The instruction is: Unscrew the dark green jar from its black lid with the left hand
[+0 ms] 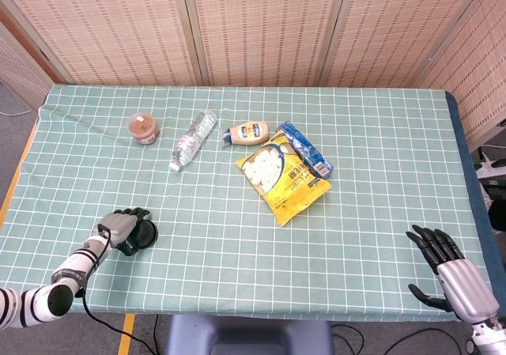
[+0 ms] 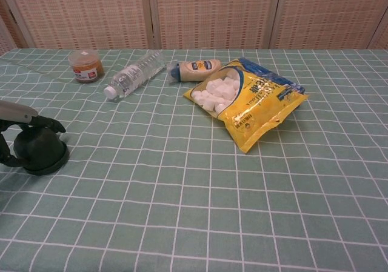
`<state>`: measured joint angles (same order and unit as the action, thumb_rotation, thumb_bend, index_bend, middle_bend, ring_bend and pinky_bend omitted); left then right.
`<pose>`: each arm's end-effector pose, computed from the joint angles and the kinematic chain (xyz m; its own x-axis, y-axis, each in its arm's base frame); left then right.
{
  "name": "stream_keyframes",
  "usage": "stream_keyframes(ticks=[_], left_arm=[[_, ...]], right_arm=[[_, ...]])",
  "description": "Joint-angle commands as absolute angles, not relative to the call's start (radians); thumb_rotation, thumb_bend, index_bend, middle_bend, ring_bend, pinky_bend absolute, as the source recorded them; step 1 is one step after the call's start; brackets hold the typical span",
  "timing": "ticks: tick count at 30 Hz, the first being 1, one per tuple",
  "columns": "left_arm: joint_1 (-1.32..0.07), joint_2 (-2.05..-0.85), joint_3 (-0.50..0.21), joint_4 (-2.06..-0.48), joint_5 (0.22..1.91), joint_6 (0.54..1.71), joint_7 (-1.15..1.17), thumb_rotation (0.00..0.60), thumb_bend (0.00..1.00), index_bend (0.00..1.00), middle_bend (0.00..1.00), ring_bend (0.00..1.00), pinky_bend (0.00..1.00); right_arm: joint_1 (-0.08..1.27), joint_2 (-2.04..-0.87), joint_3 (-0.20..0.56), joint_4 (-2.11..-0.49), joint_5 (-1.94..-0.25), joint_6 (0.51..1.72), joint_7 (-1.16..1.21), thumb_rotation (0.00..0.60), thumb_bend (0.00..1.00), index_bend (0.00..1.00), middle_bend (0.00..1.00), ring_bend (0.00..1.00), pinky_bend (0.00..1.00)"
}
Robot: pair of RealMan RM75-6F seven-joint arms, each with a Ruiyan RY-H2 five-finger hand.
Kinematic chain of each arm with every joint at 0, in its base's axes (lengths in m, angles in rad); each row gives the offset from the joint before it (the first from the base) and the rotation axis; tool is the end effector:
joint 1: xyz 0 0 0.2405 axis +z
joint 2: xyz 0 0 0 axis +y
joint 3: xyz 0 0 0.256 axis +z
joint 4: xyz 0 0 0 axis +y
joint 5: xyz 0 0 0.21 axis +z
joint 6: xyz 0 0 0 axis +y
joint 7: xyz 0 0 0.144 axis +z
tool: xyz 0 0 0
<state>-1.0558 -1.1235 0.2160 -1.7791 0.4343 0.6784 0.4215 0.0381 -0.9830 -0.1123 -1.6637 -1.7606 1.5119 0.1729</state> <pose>-0.2202 0.3200 0.0573 0.4638 0.7107 0.5290 0.8298 -0.1392 -0.5405 -0.2963 -0.1276 0.1653 0.3263 -0.1846 0.9270 -0.9384 -0.1814 0.2942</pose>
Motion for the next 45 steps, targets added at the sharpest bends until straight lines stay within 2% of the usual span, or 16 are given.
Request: stream_keyframes(ticks=[1,10,26,33,38,45], left_arm=[[-1.053,-1.126,0.216,-1.779,0.44,0.687,0.419,0.6,0.38,0.0,0.0,0.0,0.08],[-1.039,-1.117,0.217,-1.817,0.486,0.757,0.441,0.6,0.39,0.0,0.0,0.0,0.07],[-1.046,-1.095,0.234,-1.872,0.48,0.79,0.493,0.6,0.38,0.0,0.0,0.0,0.07],[-1.025,-1.105,0.237,-1.889,0.524,0.857,0.533,0.6,0.38,0.0,0.0,0.0,0.08],[-1.019,-1.126,0.251,-1.885,0.527,0.906,0.597,0.6,0.37,0.13,0.06,0.0,0.09],[-0.99,-1.156,0.239,-1.874,0.566,0.967,0.631,0.6,0.37,0.21,0.15,0.04,0.14]], right_arm=[[0.036,-0.982,-0.112,-1.664,-1.763,1.519,0.175,0.6,0.18,0.0,0.0,0.0,0.0],[0.035,-0.982,-0.114,-1.661,-1.77,1.523,0.179,0.6,0.18,0.0,0.0,0.0,0.0],[0.033,-0.981,-0.115,-1.659,-1.775,1.531,0.183,0.6,0.18,0.0,0.0,0.0,0.0],[0.032,-0.978,-0.116,-1.662,-1.772,1.531,0.184,0.6,0.18,0.0,0.0,0.0,0.0],[0.034,-0.974,-0.12,-1.662,-1.777,1.525,0.185,0.6,0.18,0.0,0.0,0.0,0.0],[0.034,-0.974,-0.12,-1.665,-1.774,1.522,0.182,0.6,0.18,0.0,0.0,0.0,0.0]])
